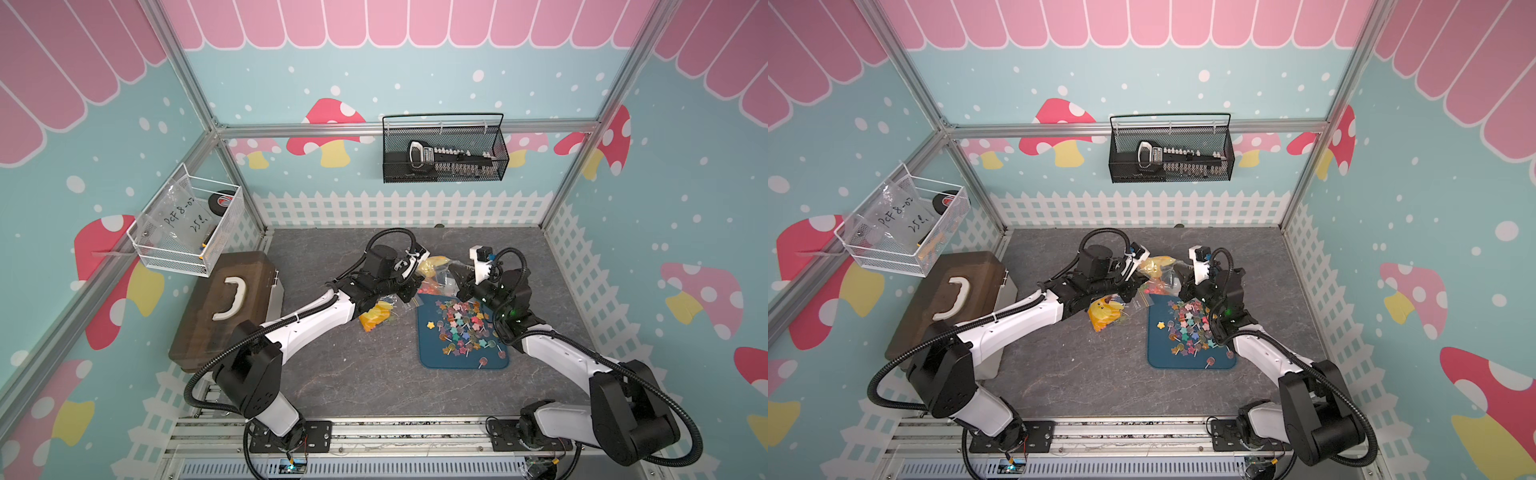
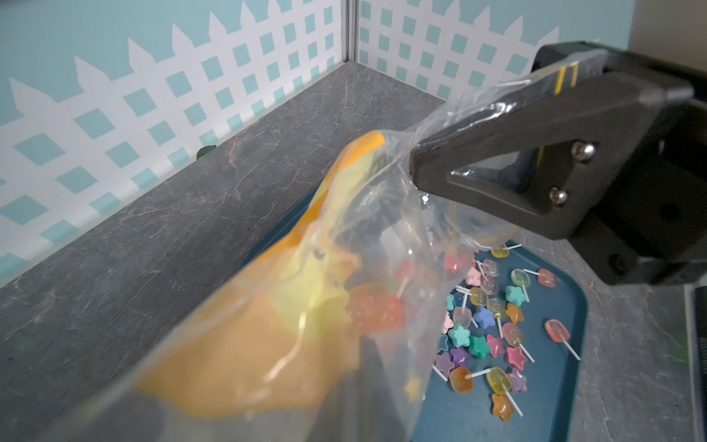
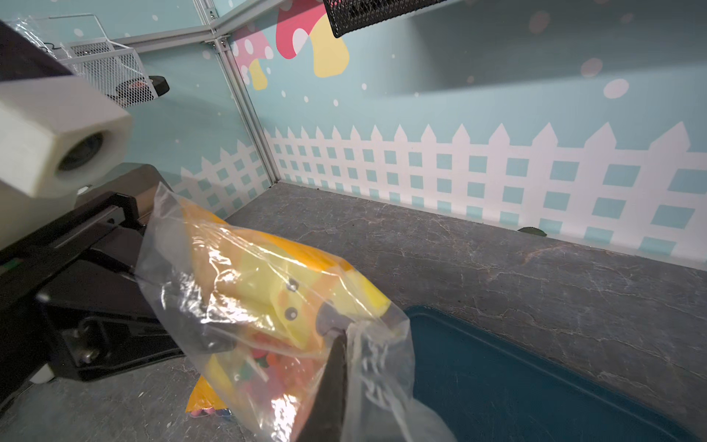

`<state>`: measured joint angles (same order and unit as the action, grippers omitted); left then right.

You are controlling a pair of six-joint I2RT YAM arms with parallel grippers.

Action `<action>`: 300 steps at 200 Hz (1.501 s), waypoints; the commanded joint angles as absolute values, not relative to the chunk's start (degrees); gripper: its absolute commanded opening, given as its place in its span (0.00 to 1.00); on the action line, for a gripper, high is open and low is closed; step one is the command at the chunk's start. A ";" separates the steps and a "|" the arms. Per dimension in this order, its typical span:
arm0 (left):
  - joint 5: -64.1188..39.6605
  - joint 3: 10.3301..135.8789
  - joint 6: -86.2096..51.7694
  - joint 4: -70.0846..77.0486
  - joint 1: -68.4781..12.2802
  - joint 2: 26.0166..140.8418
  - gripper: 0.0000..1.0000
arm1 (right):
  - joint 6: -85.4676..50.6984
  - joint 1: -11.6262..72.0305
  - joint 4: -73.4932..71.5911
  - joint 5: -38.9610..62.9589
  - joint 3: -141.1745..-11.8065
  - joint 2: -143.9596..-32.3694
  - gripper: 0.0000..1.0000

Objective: Pour candies out of the ziploc bag
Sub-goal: 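Pour the candies out of the ziploc bag onto the tray.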

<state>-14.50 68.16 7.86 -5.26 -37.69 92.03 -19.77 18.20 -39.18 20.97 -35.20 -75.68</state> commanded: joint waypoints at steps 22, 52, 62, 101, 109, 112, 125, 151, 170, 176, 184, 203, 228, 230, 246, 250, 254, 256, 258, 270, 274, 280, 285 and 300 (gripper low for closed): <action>-8.67 67.50 11.25 -6.95 -37.36 90.22 0.00 | -21.30 18.10 -48.37 22.49 -35.82 -83.69 0.00; -5.78 69.18 12.29 -10.00 -37.35 89.63 0.00 | -23.94 18.09 -54.33 24.79 -37.14 -89.86 0.00; -5.33 69.67 12.74 -10.83 -37.35 89.48 0.00 | -24.62 18.06 -55.63 25.07 -37.52 -91.33 0.00; -3.68 71.39 13.78 -13.06 -37.68 89.47 0.00 | -24.97 18.06 -56.60 26.33 -38.87 -94.68 0.00; -3.59 71.98 13.93 -13.51 -37.87 89.51 0.00 | -24.88 18.10 -56.62 26.10 -39.08 -95.39 0.00; -3.48 72.25 13.96 -13.72 -37.95 89.55 0.00 | -24.80 18.07 -56.60 26.09 -39.17 -95.64 0.00; -2.41 73.68 14.34 -14.79 -38.53 89.90 0.00 | -24.83 18.08 -56.60 26.32 -39.73 -96.86 0.00; -0.34 78.40 16.60 -18.84 -40.19 91.50 0.00 | -25.49 18.11 -56.94 27.32 -41.05 -98.97 0.00; 0.68 81.27 17.99 -21.50 -41.19 92.75 0.00 | -25.86 18.09 -57.56 27.60 -41.37 -99.48 0.00; 0.78 81.81 18.21 -21.94 -41.37 93.05 0.00 | -25.93 18.10 -57.65 27.51 -41.38 -99.49 0.00; 1.12 82.32 18.45 -22.30 -41.61 93.39 0.00 | -25.93 18.08 -57.65 27.42 -41.23 -99.47 0.00; 1.74 82.95 18.76 -22.94 -42.01 94.17 0.00 | -25.69 18.09 -57.66 27.21 -41.00 -99.23 0.00; 2.69 83.32 18.90 -23.77 -42.34 95.07 0.00 | -25.15 18.02 -57.41 26.18 -40.33 -99.06 0.00; 2.71 83.39 18.85 -23.81 -42.36 95.07 0.00 | -25.10 18.02 -57.46 26.08 -40.25 -99.08 0.00; 3.22 83.71 18.81 -24.08 -42.45 95.14 0.00 | -24.85 18.02 -57.39 25.75 -40.06 -99.22 0.00; 3.44 83.92 18.89 -24.23 -42.52 95.18 0.00 | -24.79 18.03 -57.41 25.67 -40.03 -99.31 0.00; 3.47 84.16 18.90 -24.51 -42.54 95.19 0.00 | -24.80 18.02 -57.44 25.59 -40.06 -99.42 0.01; 3.57 84.30 18.96 -24.59 -42.54 95.25 0.00 | -24.79 18.02 -57.40 25.51 -40.07 -99.41 0.01; 3.71 84.42 18.98 -24.74 -42.54 95.27 0.00 | -24.85 18.02 -57.37 25.49 -40.08 -99.47 0.02; 3.94 85.43 19.16 -25.61 -42.63 95.36 0.00 | -24.79 17.93 -57.49 25.23 -40.03 -99.67 0.02; 3.89 85.78 19.24 -25.85 -42.71 95.36 0.00 | -24.79 17.92 -57.44 25.14 -40.12 -99.77 0.03; 3.92 86.26 19.32 -26.22 -42.79 95.45 0.00 | -24.79 17.93 -57.50 24.98 -40.11 -99.91 0.03; 3.94 86.58 19.49 -26.55 -42.93 95.49 0.00 | -24.79 17.93 -57.51 24.88 -40.14 -100.01 0.03; 4.05 87.90 19.83 -27.36 -43.37 95.68 0.00 | -24.87 17.85 -57.60 24.79 -40.23 -100.31 0.03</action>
<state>3.31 83.85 17.63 -26.28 -42.48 95.85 -25.50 18.39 -57.47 26.79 -40.88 -98.50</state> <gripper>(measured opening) 0.046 0.047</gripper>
